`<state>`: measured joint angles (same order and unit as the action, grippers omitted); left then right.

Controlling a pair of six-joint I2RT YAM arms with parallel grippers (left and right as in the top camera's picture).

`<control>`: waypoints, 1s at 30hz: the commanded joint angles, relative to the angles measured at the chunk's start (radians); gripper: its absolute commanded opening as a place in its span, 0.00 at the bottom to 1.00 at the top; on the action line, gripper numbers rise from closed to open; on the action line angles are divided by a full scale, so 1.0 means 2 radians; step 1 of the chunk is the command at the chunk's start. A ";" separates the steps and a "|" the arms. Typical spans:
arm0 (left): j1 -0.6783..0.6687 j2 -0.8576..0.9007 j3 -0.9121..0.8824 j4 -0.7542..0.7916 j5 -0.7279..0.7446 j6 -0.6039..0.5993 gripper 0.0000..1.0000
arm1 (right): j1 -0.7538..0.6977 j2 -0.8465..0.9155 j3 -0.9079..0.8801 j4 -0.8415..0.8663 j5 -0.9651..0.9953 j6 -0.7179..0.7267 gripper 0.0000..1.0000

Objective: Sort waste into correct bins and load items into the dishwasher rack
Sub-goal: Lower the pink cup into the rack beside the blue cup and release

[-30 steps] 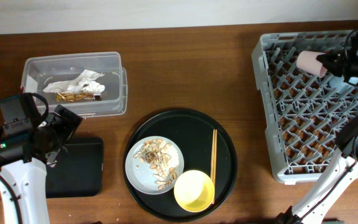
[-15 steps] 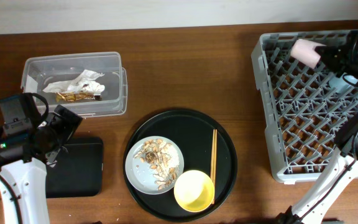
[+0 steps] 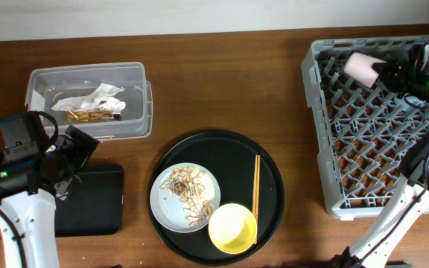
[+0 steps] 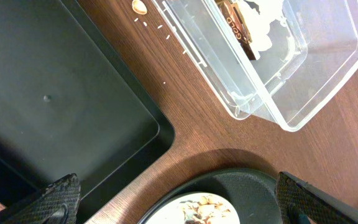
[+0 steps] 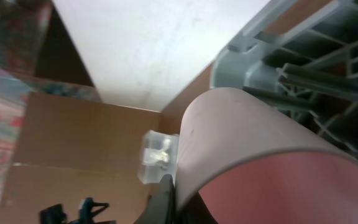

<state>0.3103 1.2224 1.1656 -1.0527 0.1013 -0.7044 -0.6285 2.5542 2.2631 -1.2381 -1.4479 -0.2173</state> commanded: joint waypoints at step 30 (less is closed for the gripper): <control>0.002 0.000 -0.001 0.000 0.003 -0.006 0.99 | -0.056 -0.190 -0.031 -0.073 0.183 0.045 0.27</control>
<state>0.3103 1.2224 1.1656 -1.0527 0.1017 -0.7044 -0.7624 2.2715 2.1937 -1.4021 -1.2274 -0.2020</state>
